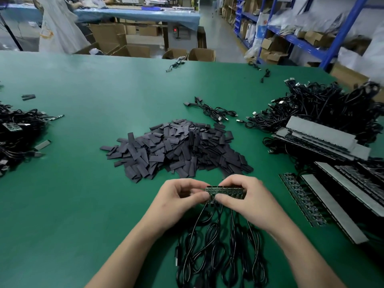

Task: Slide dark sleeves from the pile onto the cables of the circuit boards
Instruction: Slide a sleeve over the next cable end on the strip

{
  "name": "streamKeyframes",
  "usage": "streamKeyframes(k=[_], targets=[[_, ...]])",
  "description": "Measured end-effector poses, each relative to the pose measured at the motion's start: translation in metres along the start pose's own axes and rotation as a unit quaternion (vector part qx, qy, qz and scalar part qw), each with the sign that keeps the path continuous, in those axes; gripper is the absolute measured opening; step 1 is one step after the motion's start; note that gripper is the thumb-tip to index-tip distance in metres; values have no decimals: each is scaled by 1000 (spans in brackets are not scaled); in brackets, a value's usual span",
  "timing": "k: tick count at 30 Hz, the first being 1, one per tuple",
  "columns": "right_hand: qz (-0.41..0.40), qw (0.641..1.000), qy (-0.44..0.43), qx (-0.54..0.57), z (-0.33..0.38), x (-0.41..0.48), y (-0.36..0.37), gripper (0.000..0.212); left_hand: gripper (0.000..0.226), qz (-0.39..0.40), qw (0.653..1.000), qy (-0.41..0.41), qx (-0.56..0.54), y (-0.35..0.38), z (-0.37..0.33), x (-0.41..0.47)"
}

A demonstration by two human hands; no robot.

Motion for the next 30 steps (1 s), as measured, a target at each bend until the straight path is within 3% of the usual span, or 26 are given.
streamKeyframes(k=[7,14,30], targets=[[2,1000,8,26,-10,2,8,11,8,7,999,9,49,1,8,5],[20,995,-2,98,-11,4,15,16,18,24,999,18,30,-1,11,8],[32,993,-6,115,-10,5,16,9,9,37,999,-5,37,1,4,4]])
Point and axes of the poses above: each hand's wrist, its own x-axis towards the middle knuckle, its own y-axis out of the palm, z = x × y, the point moved 4 cm from there along x, towards the middle knuckle, and after that the axes turned 1 degree about z, right-handed, at the moved point
